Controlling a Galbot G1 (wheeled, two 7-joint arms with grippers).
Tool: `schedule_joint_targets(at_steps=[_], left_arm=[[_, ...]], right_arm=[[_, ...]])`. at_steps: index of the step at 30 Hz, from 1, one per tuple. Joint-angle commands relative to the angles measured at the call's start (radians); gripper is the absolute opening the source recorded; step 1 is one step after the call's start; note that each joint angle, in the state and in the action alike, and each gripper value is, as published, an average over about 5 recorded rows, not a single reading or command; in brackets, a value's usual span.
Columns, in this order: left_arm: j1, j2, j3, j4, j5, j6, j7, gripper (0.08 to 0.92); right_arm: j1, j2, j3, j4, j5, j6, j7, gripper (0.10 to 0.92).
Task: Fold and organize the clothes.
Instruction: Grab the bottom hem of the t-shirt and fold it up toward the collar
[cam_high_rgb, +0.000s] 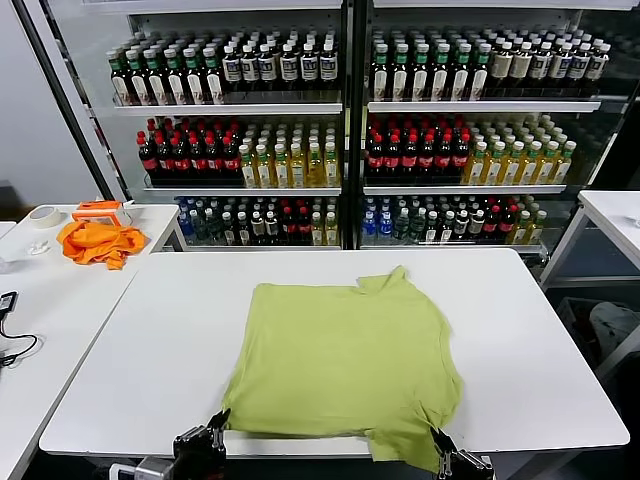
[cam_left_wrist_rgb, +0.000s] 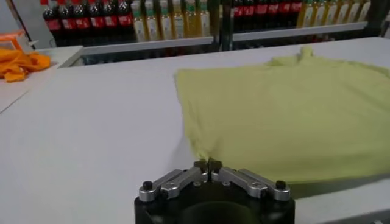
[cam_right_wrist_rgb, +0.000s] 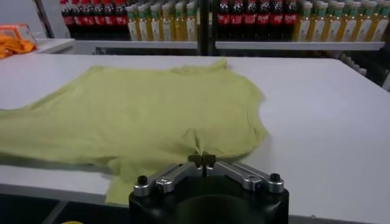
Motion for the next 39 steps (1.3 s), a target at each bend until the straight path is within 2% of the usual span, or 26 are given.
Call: schedule_joint_targets(at_steps=[1, 6, 12, 23, 39], left_arm=[[-0.064, 0.026, -0.001, -0.008, -0.052, -0.031, -0.003, 0.084], [-0.249, 0.023, 0.024, 0.128, -0.151, -0.046, 0.031, 0.084], [-0.391, 0.011, 0.042, 0.229, -0.221, -0.045, 0.067, 0.084], [-0.530, -0.042, 0.080, 0.399, -0.221, -0.039, 0.111, 0.084], [-0.587, -0.068, 0.132, 0.504, -0.181, -0.042, 0.150, 0.084]], right_arm=[[0.066, -0.001, 0.012, 0.004, 0.019, -0.020, -0.002, 0.105], [0.250, -0.009, -0.007, -0.065, 0.090, -0.092, 0.019, 0.105], [0.386, -0.011, -0.033, -0.143, 0.130, -0.139, 0.026, 0.105], [0.534, 0.032, -0.084, -0.296, 0.168, -0.163, 0.026, 0.105], [0.609, 0.059, -0.096, -0.395, 0.190, -0.171, 0.021, 0.105]])
